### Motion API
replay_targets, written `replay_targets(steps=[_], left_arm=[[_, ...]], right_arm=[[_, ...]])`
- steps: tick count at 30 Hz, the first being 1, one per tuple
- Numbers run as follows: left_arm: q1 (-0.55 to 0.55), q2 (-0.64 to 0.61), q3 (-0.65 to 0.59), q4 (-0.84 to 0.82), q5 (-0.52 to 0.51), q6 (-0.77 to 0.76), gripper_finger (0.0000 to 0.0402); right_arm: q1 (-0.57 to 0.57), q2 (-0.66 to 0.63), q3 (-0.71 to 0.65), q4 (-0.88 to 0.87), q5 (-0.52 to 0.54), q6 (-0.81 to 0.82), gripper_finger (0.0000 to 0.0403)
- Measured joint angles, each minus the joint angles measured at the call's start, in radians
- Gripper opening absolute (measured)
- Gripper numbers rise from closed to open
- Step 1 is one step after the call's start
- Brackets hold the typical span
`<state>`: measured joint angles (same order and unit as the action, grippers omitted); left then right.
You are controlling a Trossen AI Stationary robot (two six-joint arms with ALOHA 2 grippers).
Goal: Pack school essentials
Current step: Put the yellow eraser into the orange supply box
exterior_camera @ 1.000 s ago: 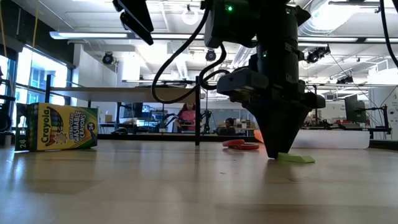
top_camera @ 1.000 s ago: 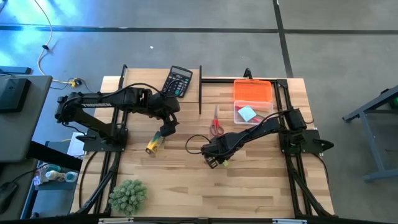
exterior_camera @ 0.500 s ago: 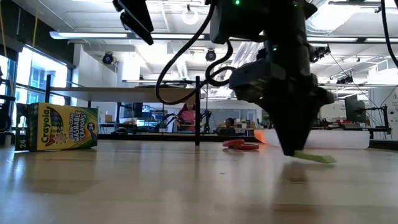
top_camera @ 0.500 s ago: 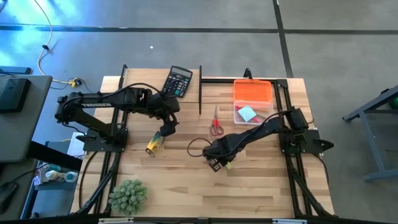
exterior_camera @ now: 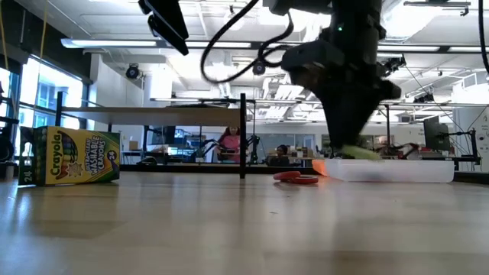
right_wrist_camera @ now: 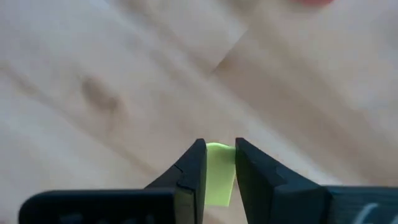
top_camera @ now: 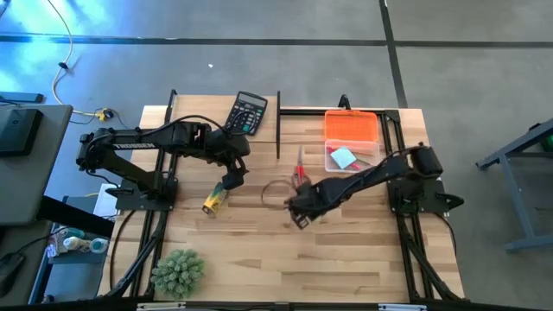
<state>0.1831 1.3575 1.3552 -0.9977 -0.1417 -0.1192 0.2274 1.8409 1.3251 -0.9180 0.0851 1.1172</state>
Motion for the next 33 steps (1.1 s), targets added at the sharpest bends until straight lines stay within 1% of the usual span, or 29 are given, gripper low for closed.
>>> replay_targets(steps=[6, 12, 18, 27, 33], left_arm=[[0.0, 0.0, 0.0, 0.0, 0.0, 0.0, 0.0314], [0.0, 0.0, 0.0, 0.0, 0.002, -0.003, 0.0314], [0.0, 0.0, 0.0, 0.0, 0.002, -0.012, 0.0314], [0.0, 0.0, 0.0, 0.0, 0.003, -0.027, 0.0314], [0.0, 0.0, 0.0, 0.003, 0.004, -0.056, 0.0314]], right_arm=[[-0.075, -0.124, 0.001, -0.138, 0.14, -0.025, 0.0062], [-0.19, -0.264, 0.001, -0.3, 0.272, -0.105, 0.0062], [-0.317, -0.412, 0.001, -0.368, 0.376, -0.21, 0.0062], [-0.472, -0.586, 0.002, -0.377, 0.465, -0.377, 0.0062], [-0.541, -0.612, 0.001, -0.411, 0.468, -0.439, 0.0062]])
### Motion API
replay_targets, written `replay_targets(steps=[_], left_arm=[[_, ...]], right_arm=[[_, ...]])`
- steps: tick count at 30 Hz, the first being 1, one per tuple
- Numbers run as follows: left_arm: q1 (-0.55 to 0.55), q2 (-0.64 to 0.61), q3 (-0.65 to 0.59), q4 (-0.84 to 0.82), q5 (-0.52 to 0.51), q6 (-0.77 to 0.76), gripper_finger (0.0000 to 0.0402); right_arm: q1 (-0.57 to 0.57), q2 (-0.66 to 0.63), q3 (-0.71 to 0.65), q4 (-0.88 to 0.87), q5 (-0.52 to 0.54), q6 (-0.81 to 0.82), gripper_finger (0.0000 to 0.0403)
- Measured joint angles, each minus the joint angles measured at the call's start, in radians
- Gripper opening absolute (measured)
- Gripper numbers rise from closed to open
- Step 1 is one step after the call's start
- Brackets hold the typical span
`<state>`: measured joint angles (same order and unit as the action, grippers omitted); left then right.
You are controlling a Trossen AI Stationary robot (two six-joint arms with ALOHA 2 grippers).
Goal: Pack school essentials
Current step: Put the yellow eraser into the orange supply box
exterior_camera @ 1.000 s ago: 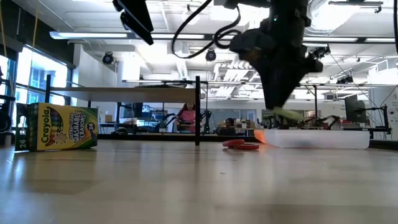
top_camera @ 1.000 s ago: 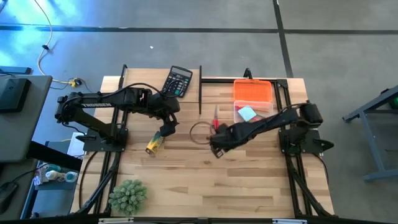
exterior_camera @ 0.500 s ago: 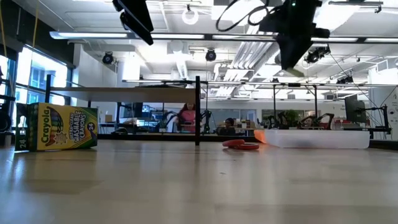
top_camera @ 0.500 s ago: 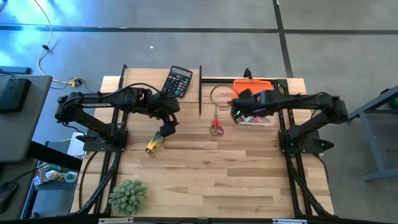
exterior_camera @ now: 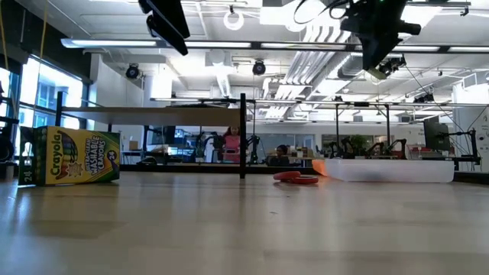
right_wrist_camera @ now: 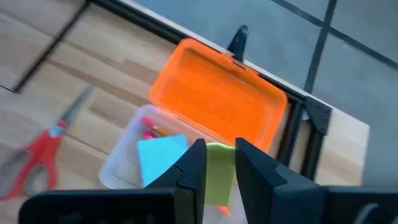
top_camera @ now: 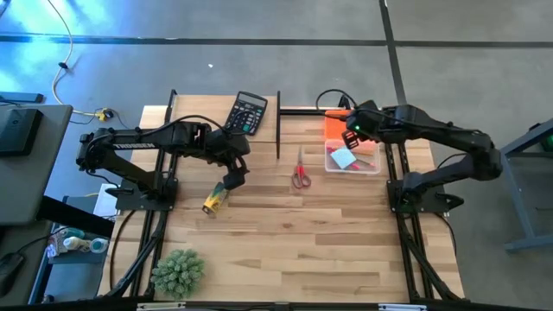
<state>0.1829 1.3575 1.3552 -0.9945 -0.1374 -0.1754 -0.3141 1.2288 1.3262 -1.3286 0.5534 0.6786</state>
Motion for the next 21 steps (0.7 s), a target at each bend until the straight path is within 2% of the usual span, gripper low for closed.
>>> replay_targets(steps=[3, 14, 21], left_arm=[[0.0, 0.0, 0.0, 0.008, 0.001, -0.017, 0.0314], [0.0, 0.0, 0.0, 0.041, -0.002, -0.062, 0.0314], [0.0, 0.0, 0.0, 0.106, -0.005, -0.115, 0.0314]], right_arm=[[-0.035, -0.002, -0.059, 0.032, -0.021, -0.031, 0.0062], [-0.147, -0.011, -0.42, 0.296, -0.276, -0.2, 0.0062], [-0.211, -0.011, -0.571, 0.437, -0.322, -0.315, 0.0062]])
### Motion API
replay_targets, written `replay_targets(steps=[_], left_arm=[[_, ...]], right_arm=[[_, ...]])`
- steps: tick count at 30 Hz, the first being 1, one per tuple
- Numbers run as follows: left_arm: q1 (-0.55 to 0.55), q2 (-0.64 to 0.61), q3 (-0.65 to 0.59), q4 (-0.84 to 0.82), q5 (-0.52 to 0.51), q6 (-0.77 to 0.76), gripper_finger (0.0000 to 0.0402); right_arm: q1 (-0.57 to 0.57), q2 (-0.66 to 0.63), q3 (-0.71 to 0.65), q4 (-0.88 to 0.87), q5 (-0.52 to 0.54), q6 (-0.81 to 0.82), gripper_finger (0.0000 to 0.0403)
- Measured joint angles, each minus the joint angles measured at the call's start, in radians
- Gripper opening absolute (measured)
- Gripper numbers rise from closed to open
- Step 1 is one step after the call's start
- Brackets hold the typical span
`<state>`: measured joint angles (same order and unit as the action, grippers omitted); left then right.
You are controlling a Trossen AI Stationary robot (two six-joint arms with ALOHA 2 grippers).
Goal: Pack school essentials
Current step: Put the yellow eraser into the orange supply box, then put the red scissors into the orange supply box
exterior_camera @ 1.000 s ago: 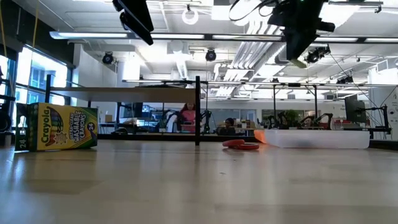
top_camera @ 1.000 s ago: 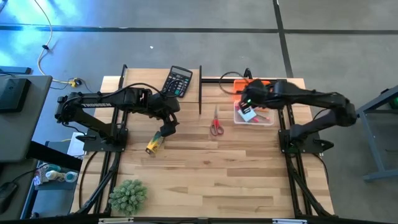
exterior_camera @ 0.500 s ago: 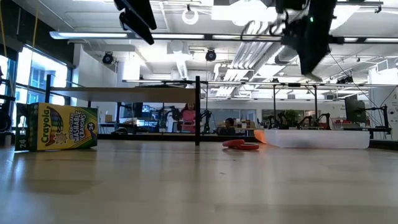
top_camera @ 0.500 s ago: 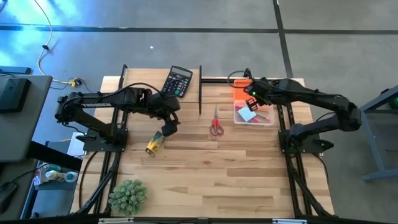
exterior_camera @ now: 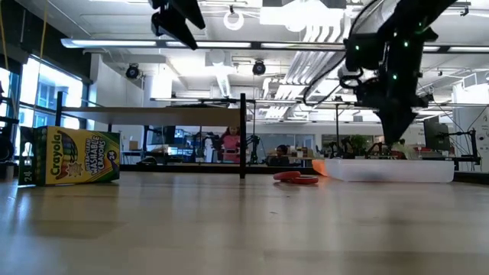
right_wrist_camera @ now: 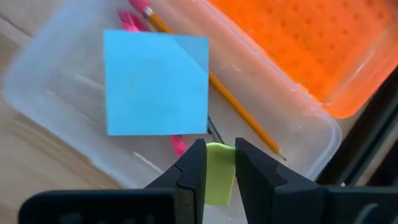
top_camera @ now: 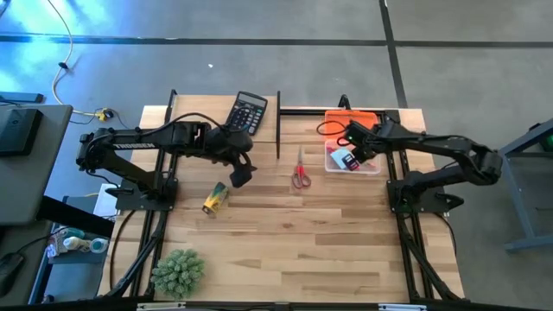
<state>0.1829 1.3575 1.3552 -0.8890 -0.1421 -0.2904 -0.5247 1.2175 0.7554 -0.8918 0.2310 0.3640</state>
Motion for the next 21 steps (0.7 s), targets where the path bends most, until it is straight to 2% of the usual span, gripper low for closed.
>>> replay_targets(steps=[5, 11, 16, 21], left_arm=[[-0.002, 0.0, 0.0, 0.08, 0.0, -0.022, 0.0314], [-0.008, 0.004, 0.0, 0.179, 0.0, -0.029, 0.0314], [-0.008, 0.004, 0.0, 0.209, 0.0, -0.059, 0.0314], [-0.008, 0.004, 0.0, 0.21, -0.011, -0.142, 0.0314]], right_arm=[[-0.028, 0.0, -0.062, 0.025, -0.012, -0.031, 0.0062], [-0.028, 0.0, -0.067, 0.046, -0.043, -0.059, 0.0069], [-0.043, 0.0, -0.062, 0.037, -0.042, -0.059, 0.0115], [-0.065, 0.0, 0.018, -0.008, -0.034, -0.095, 0.0161]])
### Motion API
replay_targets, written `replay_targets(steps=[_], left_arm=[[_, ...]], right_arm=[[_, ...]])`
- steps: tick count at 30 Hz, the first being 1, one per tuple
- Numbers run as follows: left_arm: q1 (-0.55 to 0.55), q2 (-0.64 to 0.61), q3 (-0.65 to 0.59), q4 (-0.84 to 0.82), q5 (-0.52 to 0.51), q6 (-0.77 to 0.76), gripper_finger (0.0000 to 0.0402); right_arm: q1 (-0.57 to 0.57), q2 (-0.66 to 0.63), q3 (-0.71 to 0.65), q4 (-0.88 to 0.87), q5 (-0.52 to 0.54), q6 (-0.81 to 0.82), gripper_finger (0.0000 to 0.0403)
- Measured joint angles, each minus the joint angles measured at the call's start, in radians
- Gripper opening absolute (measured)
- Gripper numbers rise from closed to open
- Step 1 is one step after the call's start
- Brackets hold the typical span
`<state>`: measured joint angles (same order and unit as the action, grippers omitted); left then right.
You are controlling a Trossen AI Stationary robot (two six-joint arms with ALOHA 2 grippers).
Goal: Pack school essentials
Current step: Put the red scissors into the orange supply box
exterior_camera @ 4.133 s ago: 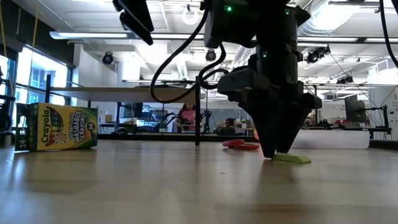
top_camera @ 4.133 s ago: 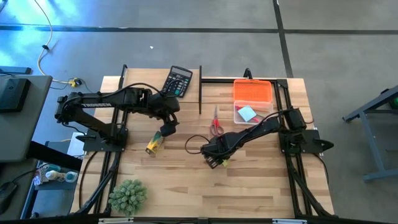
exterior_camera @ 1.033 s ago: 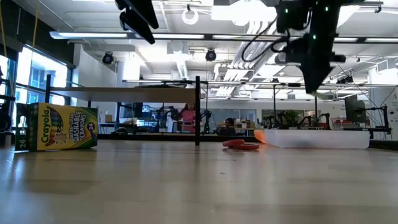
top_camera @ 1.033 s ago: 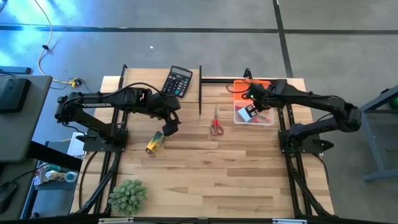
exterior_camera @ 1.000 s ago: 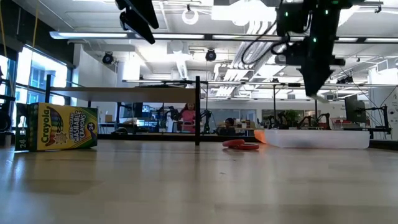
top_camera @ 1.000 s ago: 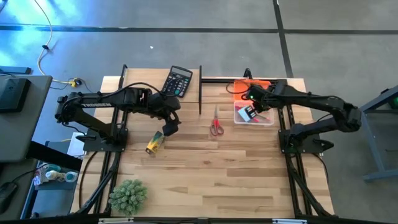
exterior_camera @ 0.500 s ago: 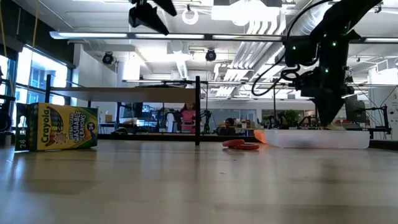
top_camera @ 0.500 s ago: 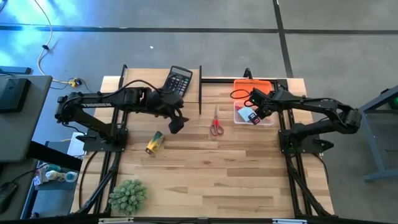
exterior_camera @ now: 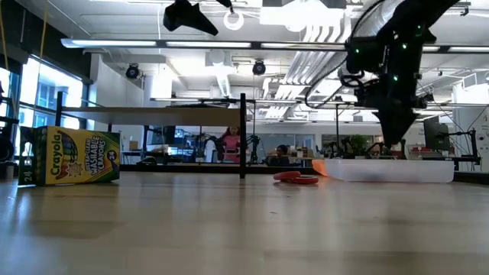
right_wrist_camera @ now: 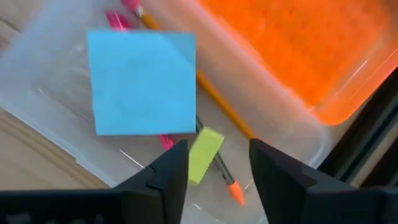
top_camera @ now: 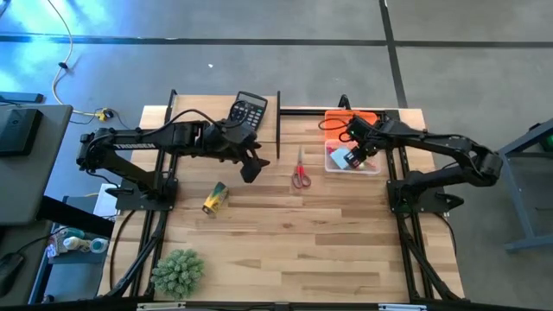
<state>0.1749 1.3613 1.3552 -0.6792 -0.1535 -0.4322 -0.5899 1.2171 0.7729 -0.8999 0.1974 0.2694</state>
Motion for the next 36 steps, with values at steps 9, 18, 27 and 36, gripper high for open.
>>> replay_targets(steps=[9, 18, 27, 36], left_arm=[[0.0, 0.0, 0.0, 0.041, -0.061, -0.122, 0.0314], [-0.025, 0.071, 0.081, 0.05, -0.18, -0.212, 0.0314], [-0.048, 0.248, 0.098, 0.05, -0.208, -0.465, 0.0314], [-0.067, 0.423, 0.099, 0.062, -0.18, -0.581, 0.0314]], right_arm=[[-0.006, -0.001, 0.243, -0.088, 0.016, -0.047, 0.0179], [-0.006, -0.002, 0.378, -0.093, 0.128, -0.069, 0.0179], [-0.006, -0.002, 0.385, -0.101, 0.134, -0.096, 0.0179], [-0.006, -0.002, 0.385, -0.1, 0.134, -0.096, 0.0179]])
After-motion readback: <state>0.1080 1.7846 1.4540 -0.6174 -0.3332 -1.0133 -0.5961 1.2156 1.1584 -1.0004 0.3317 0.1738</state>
